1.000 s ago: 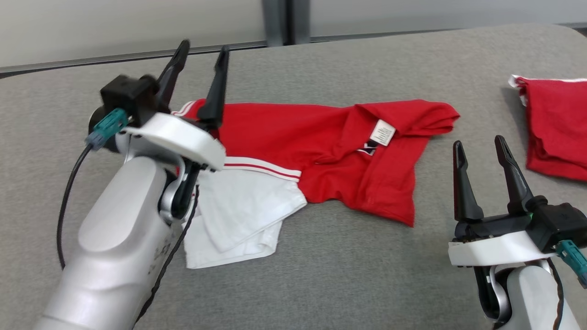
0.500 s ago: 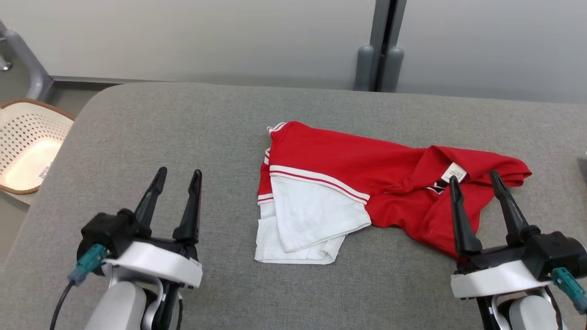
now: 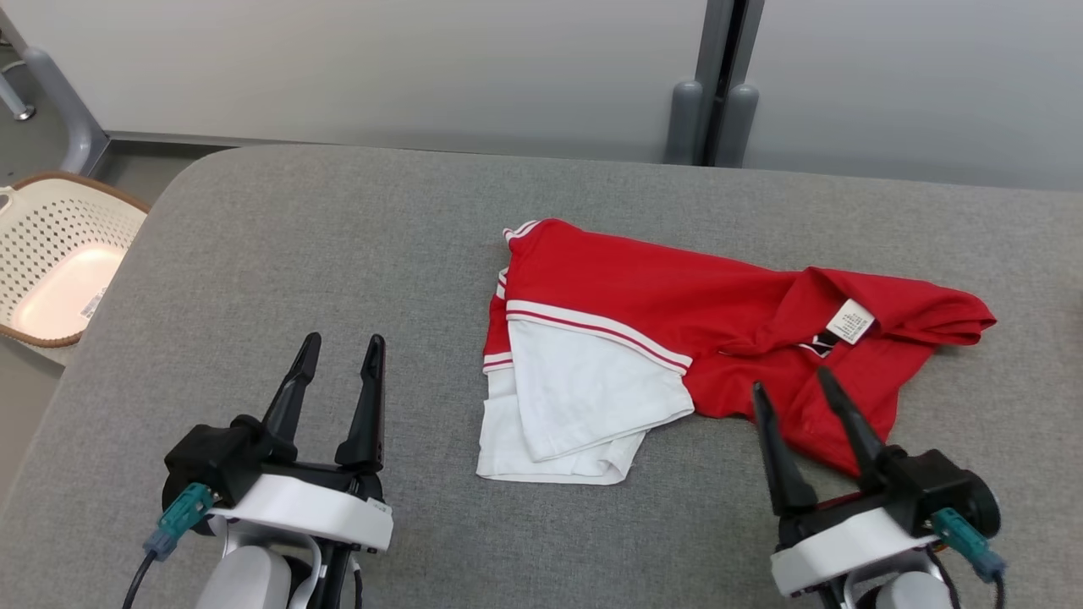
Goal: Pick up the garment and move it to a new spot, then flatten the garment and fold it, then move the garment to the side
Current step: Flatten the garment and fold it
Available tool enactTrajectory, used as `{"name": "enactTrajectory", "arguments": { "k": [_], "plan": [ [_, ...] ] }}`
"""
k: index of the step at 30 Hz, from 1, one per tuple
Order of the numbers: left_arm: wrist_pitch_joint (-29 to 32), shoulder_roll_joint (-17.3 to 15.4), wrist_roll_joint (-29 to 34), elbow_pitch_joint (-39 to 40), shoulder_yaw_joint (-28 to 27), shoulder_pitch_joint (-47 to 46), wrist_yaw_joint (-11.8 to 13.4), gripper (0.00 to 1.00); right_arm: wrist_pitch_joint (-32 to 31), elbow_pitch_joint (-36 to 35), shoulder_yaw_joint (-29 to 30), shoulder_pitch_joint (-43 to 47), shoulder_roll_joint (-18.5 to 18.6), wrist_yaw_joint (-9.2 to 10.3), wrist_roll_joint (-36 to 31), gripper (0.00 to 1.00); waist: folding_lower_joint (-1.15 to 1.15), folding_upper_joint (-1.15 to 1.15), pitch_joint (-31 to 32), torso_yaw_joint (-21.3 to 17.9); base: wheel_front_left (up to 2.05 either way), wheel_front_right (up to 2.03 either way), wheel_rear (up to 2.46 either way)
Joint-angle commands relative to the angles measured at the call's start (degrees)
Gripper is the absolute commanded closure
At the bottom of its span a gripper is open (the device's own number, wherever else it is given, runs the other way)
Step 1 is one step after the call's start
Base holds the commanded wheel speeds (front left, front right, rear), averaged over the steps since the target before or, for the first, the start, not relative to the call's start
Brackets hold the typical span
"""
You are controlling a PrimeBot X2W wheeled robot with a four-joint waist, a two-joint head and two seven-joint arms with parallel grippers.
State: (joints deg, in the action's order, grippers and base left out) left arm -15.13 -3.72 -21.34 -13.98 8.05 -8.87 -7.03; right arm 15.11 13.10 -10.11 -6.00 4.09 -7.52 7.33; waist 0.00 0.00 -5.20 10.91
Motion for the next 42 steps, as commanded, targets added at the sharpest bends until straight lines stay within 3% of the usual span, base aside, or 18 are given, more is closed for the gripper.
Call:
{"name": "enactTrajectory", "arguments": {
  "k": [1,7,20,21,22,23,33,42],
  "plan": [
    [0.02,-0.05,0.37,-0.23,-0.14,-1.38,-0.34,0.0,-0.48,1.77,-1.69,-1.06,0.53,0.07,1.18,0.0,0.0,0.0,-0.89,0.64,0.0,0.0,0.0],
    [0.01,0.48,0.41,-1.36,1.88,-2.24,-0.53,0.0,-3.29,9.75,-7.79,-4.65,1.88,0.07,4.54,0.0,0.0,0.0,-3.33,3.1,0.0,0.0,0.0],
    [0.0,0.72,-1.45,-2.43,5.39,-4.44,-0.47,0.0,-3.88,19.42,-11.2,-10.83,3.14,0.06,12.46,0.0,0.0,0.0,-7.82,9.04,0.0,0.0,0.0],
    [0.0,0.73,-1.53,-2.49,5.5,-4.5,-0.48,0.0,-3.74,19.76,-11.5,-11.06,3.31,0.05,12.85,0.14,0.0,0.0,-7.91,9.3,0.0,0.0,0.0],
    [0.0,0.71,-1.72,-2.54,5.62,-4.54,-0.48,0.0,-3.47,20.01,-11.88,-11.32,3.53,0.05,12.98,0.72,0.0,0.0,-7.96,9.54,0.0,0.0,0.0],
    [0.0,0.71,-1.81,-2.6,5.73,-4.53,-0.48,0.0,-3.13,19.97,-12.15,-11.51,3.75,0.05,13.06,1.0,0.0,0.0,-7.95,9.77,0.0,0.0,0.0],
    [0.01,0.73,-2.35,-3.23,6.39,-3.07,-0.48,0.0,-0.97,17.09,-10.24,-10.75,4.76,0.05,12.04,1.0,0.0,0.0,-5.79,11.13,0.0,0.0,0.0],
    [0.0,0.72,-2.33,-4.0,6.51,-2.16,-0.49,0.0,-5.57,13.9,-8.01,-8.85,4.27,0.05,10.64,1.0,0.0,0.0,-3.84,11.29,0.0,0.0,0.0]
  ]
}}
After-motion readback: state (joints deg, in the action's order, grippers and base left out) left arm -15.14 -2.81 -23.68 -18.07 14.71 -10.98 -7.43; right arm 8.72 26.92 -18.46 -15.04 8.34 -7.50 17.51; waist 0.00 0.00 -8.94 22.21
